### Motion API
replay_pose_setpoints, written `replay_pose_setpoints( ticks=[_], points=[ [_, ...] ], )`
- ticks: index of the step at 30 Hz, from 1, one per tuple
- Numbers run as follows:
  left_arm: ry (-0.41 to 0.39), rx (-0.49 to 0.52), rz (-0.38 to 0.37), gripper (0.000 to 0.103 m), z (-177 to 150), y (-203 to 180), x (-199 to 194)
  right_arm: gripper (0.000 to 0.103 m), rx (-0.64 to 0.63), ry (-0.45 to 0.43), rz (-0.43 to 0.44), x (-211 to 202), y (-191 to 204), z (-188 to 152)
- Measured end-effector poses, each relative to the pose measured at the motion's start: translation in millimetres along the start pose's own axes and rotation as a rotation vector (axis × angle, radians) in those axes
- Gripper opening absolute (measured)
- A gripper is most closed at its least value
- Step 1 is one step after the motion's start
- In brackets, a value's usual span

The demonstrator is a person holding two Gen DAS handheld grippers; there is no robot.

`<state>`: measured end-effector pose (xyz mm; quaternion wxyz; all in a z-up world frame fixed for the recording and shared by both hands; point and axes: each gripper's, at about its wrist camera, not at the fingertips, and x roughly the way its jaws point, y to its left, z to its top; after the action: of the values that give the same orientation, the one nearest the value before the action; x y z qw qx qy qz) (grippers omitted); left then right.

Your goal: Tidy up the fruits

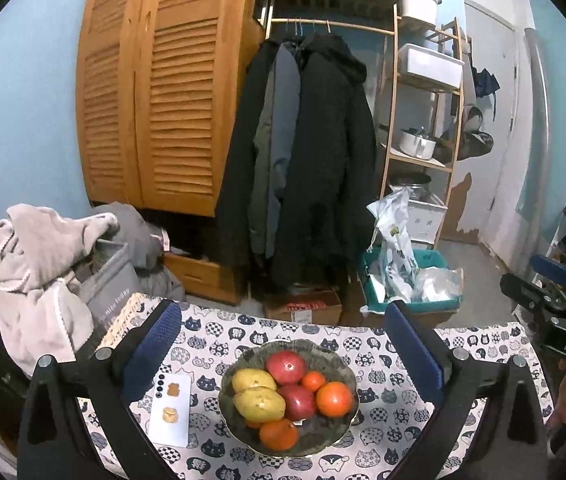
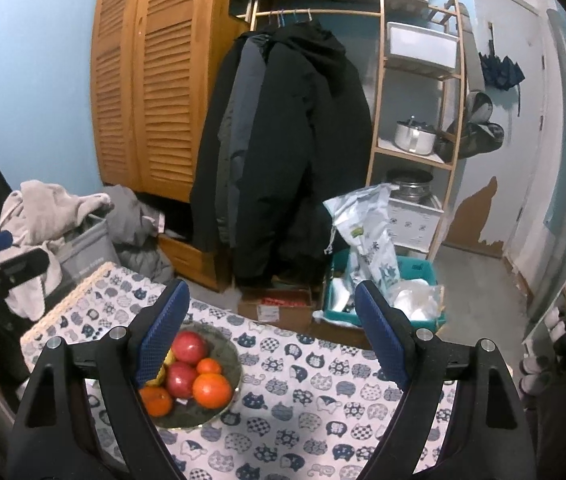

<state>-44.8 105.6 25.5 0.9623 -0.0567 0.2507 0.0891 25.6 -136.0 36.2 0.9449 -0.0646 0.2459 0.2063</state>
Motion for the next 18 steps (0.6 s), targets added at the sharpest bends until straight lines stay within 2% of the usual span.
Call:
replay_pose_setpoints(
  ticks=[18],
  points=[
    [0.004, 0.037, 0.02, 0.102, -1, -11, 1, 0.084, 0.017, 0.01, -0.031, 1, -15, -9]
  ],
)
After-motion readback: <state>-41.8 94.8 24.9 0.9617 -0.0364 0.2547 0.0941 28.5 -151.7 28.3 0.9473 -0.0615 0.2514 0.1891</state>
